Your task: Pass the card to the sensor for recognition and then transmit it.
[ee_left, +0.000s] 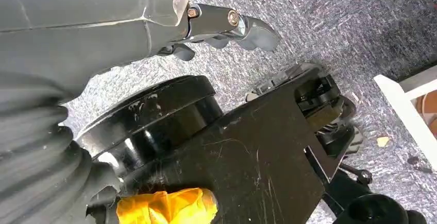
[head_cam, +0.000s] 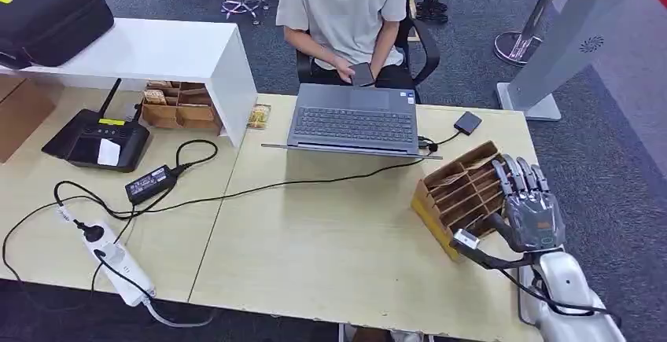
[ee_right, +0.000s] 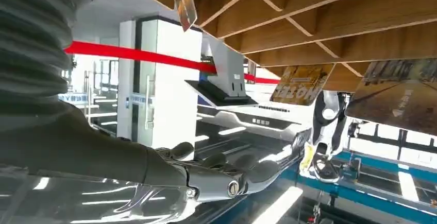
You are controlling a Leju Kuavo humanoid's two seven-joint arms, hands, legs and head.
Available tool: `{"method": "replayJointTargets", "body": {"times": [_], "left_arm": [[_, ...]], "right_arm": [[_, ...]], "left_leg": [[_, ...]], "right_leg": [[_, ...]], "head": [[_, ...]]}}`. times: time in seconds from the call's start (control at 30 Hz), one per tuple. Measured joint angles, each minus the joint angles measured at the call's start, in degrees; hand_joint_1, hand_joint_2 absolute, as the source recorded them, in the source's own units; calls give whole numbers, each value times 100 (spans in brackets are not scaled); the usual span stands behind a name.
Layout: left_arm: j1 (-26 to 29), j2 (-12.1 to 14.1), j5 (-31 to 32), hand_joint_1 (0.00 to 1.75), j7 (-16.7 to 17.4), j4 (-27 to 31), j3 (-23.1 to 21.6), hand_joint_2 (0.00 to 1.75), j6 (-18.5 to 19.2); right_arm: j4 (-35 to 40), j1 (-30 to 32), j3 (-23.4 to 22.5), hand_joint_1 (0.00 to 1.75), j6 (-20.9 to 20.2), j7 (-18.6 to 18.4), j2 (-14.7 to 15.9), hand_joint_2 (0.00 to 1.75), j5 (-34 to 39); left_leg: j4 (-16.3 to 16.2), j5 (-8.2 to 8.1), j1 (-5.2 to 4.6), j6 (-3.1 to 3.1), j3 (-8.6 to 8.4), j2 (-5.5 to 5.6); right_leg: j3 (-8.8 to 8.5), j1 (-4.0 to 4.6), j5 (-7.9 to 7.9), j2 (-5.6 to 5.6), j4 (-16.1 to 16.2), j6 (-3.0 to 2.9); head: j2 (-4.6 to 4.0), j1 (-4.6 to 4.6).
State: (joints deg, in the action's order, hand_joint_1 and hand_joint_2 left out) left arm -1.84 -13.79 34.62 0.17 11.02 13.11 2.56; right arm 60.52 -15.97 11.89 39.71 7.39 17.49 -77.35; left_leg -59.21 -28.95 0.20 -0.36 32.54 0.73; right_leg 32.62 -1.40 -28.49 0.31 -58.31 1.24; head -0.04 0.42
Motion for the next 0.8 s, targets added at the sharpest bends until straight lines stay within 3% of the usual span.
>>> {"method": "replayJointTargets", "body": {"times": [0.3,0.6,0.8], "left_arm": [[0,0,70,0,0,0,0,175,4],[2,0,81,0,-2,0,0,175,2],[1,0,81,0,-2,0,0,175,0]], "right_arm": [[125,13,133,0,2,-6,63,175,46],[1547,386,-59,0,2,179,61,175,-107],[1960,471,-146,0,2,179,61,175,-129]], "left_leg": [[-2,0,0,0,-1,1],[-1,0,0,0,1,2],[-2,0,0,0,1,2]], "right_leg": [[0,0,0,-2,0,0],[0,0,-1,-3,0,0],[-1,0,0,-3,0,1]], "head": [[0,0],[0,0],[0,0]]}}
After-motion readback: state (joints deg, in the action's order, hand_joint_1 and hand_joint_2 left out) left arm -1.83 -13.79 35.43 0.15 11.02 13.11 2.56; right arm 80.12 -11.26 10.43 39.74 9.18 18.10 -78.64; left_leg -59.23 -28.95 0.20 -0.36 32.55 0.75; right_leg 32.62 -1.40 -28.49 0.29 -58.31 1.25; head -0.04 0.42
